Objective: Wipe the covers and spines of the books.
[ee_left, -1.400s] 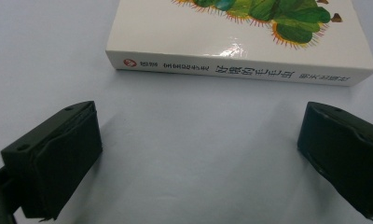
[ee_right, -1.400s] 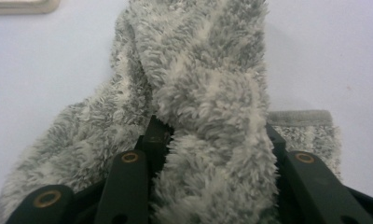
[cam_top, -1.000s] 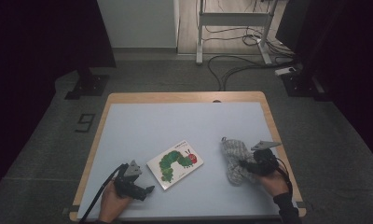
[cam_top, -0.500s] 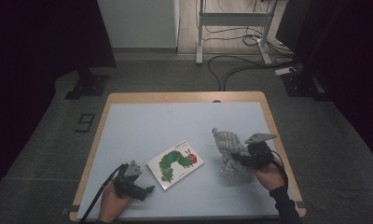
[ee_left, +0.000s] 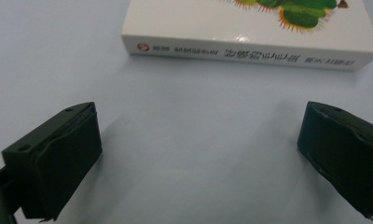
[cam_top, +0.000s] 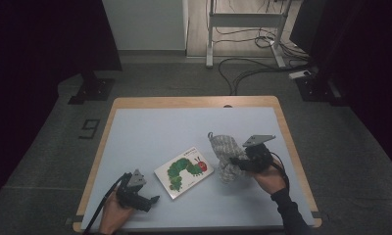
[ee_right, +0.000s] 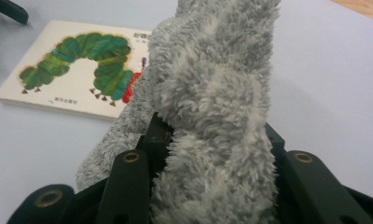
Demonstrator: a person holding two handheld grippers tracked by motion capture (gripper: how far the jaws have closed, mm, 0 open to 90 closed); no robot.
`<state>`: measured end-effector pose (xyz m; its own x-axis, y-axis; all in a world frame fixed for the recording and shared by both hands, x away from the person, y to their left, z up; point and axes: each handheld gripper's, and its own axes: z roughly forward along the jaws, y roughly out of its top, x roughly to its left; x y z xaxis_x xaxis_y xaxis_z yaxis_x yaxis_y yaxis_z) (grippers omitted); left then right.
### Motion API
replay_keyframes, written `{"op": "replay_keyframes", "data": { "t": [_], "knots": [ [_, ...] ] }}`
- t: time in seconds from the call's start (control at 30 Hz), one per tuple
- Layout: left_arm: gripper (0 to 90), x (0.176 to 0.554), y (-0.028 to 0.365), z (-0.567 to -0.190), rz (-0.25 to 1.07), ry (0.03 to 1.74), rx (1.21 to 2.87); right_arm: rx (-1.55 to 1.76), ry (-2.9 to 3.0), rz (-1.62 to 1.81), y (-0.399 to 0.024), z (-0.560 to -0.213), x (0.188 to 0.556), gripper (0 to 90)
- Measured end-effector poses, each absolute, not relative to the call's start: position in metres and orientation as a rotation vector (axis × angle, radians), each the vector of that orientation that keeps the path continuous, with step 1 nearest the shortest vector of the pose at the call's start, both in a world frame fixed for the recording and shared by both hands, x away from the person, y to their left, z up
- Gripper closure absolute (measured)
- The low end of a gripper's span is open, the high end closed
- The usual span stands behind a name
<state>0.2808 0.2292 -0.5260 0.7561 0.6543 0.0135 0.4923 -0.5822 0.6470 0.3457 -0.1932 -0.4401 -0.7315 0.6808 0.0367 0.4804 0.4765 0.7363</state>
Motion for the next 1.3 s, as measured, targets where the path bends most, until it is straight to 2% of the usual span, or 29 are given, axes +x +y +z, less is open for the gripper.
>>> {"op": "replay_keyframes", "data": {
  "t": [0.27,0.57,0.93,1.3],
  "knots": [
    [0.0,0.277,0.249,-0.525,0.366,0.901,2.298,0.944,2.504,1.114,-0.172,-0.439,0.35,57.7],
    [0.0,0.279,0.254,-0.528,0.332,0.915,2.279,0.896,2.542,1.118,-0.145,-0.445,0.357,57.5],
    [0.0,0.279,0.255,-0.528,0.331,0.914,2.278,0.863,2.59,1.067,-0.115,-0.473,0.369,56.7],
    [0.0,0.279,0.255,-0.528,0.33,0.916,2.277,0.914,2.601,1.049,-0.11,-0.502,0.377,57.0]
  ]
}}
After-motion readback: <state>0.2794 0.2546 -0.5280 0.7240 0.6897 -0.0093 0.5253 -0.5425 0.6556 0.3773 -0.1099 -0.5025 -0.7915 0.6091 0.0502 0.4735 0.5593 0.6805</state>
